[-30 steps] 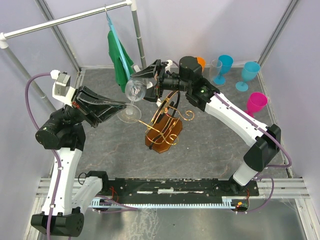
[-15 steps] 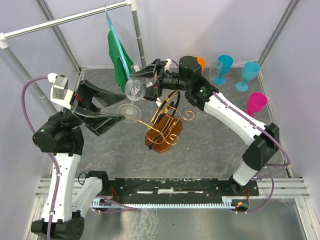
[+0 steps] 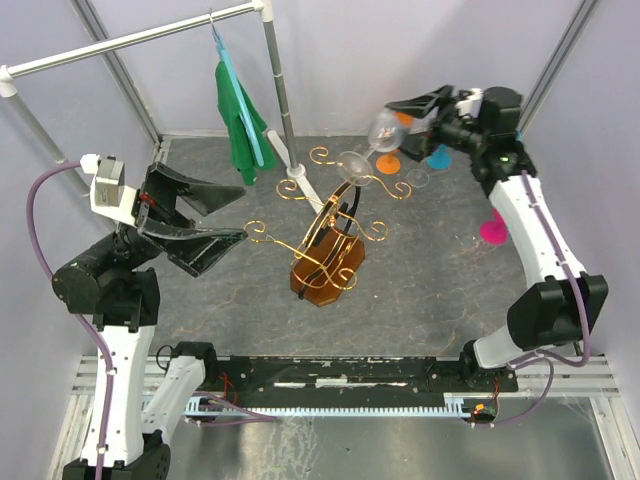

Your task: Take the wine glass off the wine glass rack

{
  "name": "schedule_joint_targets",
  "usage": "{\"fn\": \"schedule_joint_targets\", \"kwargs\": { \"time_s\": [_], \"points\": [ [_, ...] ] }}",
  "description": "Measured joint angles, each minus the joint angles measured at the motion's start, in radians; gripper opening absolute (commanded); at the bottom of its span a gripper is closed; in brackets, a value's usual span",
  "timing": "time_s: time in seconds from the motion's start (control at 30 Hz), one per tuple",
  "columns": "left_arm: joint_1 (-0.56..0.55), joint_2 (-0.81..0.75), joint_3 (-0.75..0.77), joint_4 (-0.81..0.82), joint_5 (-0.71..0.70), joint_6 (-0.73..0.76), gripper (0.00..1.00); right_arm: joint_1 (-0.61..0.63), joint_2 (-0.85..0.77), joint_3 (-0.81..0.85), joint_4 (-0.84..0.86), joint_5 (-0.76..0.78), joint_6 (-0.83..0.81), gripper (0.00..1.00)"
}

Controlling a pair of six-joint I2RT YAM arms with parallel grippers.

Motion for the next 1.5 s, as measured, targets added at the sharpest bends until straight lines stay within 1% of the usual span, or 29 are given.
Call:
{"fn": "schedule_joint_targets", "kwargs": {
  "time_s": [0.1, 0.2, 0.3, 0.43, 0.6, 0.67, 0.83, 0.97, 1.1, 1.17, 1.33, 1.4, 1.5],
  "points": [
    [-0.002, 0.000, -0.002, -0.024, -0.011, 0.006, 0.94, -0.108, -0.023, 0.020, -0.063, -0.011, -0.092, 0.65],
    [-0.005, -0.001, -0.006, -0.043, -0.018, 0.018, 0.94, -0.182, -0.024, 0.094, -0.179, -0.024, -0.223, 0.65],
    [-0.011, -0.002, -0.012, -0.073, -0.020, 0.042, 0.95, -0.256, -0.024, 0.183, -0.309, -0.015, -0.390, 0.65],
    [-0.016, -0.004, -0.028, -0.105, -0.027, 0.061, 0.95, -0.334, -0.024, 0.287, -0.473, 0.091, -0.646, 0.66],
    [-0.018, -0.003, -0.053, -0.146, -0.036, 0.075, 0.95, -0.352, -0.022, 0.298, -0.556, 0.250, -0.869, 0.66],
    [-0.018, -0.002, -0.053, -0.158, -0.038, 0.080, 0.95, -0.351, -0.024, 0.276, -0.555, 0.312, -0.941, 0.66],
    [-0.020, 0.002, -0.053, -0.177, -0.041, 0.101, 0.95, -0.349, -0.072, 0.088, -0.444, 0.470, -1.091, 0.67],
    [-0.023, 0.026, -0.053, -0.180, -0.042, 0.102, 0.95, -0.349, -0.107, -0.067, -0.320, 0.573, -1.166, 0.66],
    [-0.023, 0.052, -0.053, -0.180, -0.043, 0.102, 0.95, -0.331, -0.126, -0.179, -0.182, 0.651, -1.225, 0.66],
    [-0.023, 0.061, -0.053, -0.181, -0.043, 0.102, 0.95, -0.294, -0.143, -0.253, -0.084, 0.707, -1.268, 0.67],
    [-0.023, 0.069, -0.059, -0.182, -0.044, 0.102, 0.95, -0.153, -0.188, -0.470, 0.181, 0.831, -1.388, 0.66],
    [-0.023, 0.069, -0.060, -0.185, -0.044, 0.102, 0.95, -0.100, -0.192, -0.569, 0.314, 0.870, -1.433, 0.66],
    [-0.023, 0.068, -0.060, -0.188, -0.044, 0.103, 0.95, -0.076, -0.186, -0.661, 0.437, 0.912, -1.477, 0.66]
  ]
}}
